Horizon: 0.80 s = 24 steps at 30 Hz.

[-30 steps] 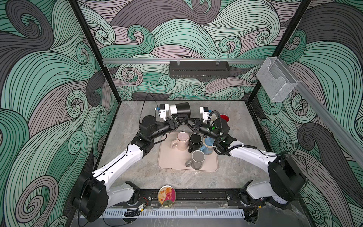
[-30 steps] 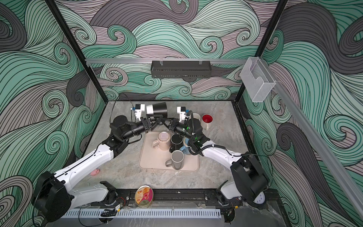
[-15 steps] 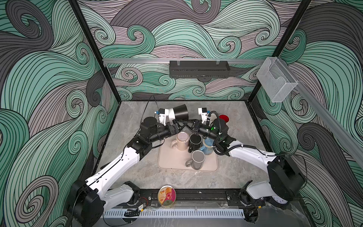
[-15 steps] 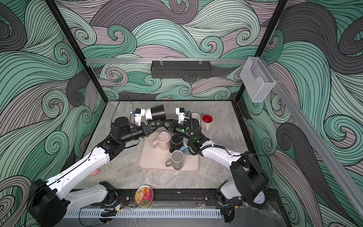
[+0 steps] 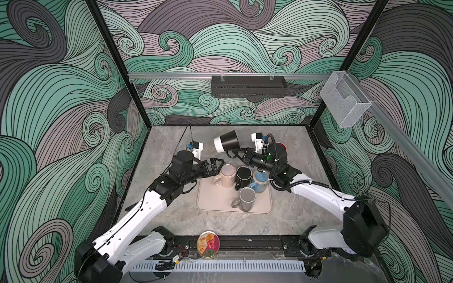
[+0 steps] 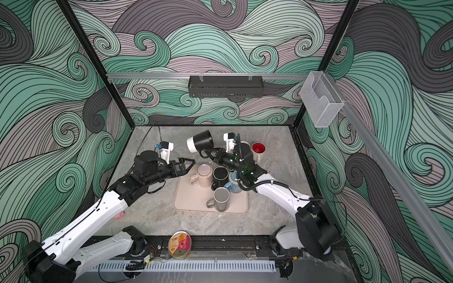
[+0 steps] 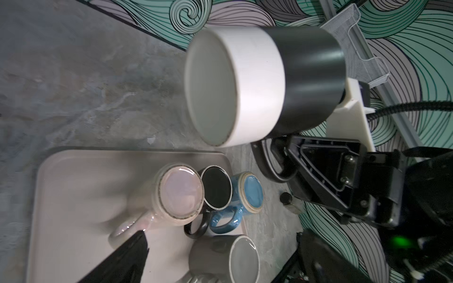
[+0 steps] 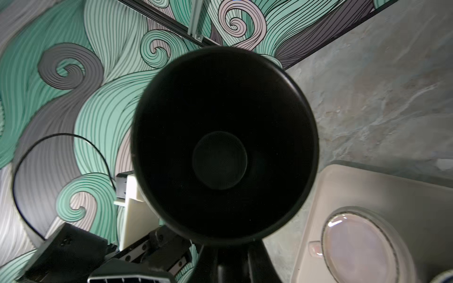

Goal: Turn the mug right side up
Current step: Place the mug at the top-center of the table.

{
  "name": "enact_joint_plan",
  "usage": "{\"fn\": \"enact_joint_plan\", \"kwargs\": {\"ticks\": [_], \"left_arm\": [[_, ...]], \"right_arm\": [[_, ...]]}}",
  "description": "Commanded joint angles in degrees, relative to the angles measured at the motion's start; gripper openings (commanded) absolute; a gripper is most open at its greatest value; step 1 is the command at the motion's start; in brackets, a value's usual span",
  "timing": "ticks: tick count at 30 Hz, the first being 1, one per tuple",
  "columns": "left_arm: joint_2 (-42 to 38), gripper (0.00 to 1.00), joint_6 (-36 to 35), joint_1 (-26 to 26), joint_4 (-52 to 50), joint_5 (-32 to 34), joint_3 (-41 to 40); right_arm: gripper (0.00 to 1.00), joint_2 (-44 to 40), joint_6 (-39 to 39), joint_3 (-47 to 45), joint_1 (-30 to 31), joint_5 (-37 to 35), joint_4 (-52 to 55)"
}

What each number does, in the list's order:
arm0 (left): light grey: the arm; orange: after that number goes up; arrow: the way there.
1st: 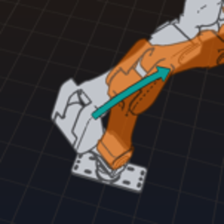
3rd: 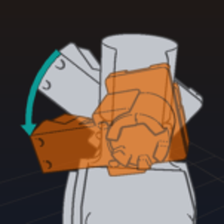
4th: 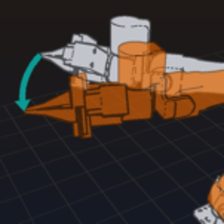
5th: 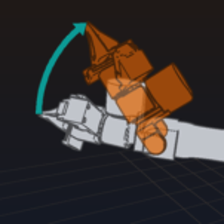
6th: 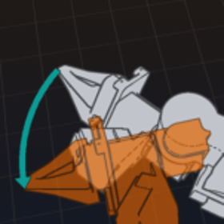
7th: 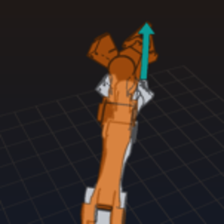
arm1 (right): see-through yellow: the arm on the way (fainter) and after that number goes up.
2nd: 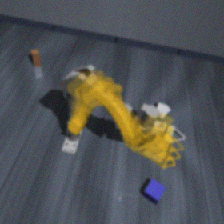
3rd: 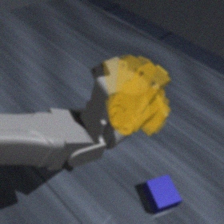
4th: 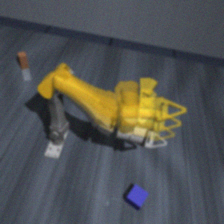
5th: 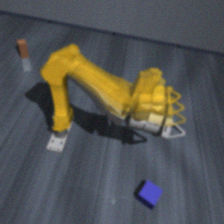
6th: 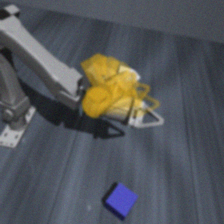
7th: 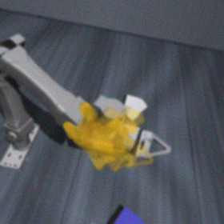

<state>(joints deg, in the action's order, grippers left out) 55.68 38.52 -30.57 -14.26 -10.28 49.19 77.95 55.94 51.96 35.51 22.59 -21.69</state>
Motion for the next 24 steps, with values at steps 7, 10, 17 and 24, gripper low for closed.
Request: {"fn": "enact_joint_plan", "kwargs": {"ticks": [7,10,17,24], "left_arm": [[0.18,0.99,-9.11,-0.11,-5.94,4.31,2.48],[0.17,0.98,-8.90,-0.11,-3.92,3.70,1.22],[1.22,0.97,-8.97,-0.11,-3.24,3.44,0.69],[2.31,0.95,-8.56,-0.11,-2.29,2.51,0.29]], "right_arm": [[0.00,-2.17,-22.01,14.17,-0.16,-19.75,27.35],[0.00,-0.11,-25.35,17.08,-0.08,-24.42,31.63],[0.00,7.46,-32.89,24.26,-0.08,-32.61,39.45],[0.00,13.39,-36.03,26.97,0.00,-38.23,41.01]]}}
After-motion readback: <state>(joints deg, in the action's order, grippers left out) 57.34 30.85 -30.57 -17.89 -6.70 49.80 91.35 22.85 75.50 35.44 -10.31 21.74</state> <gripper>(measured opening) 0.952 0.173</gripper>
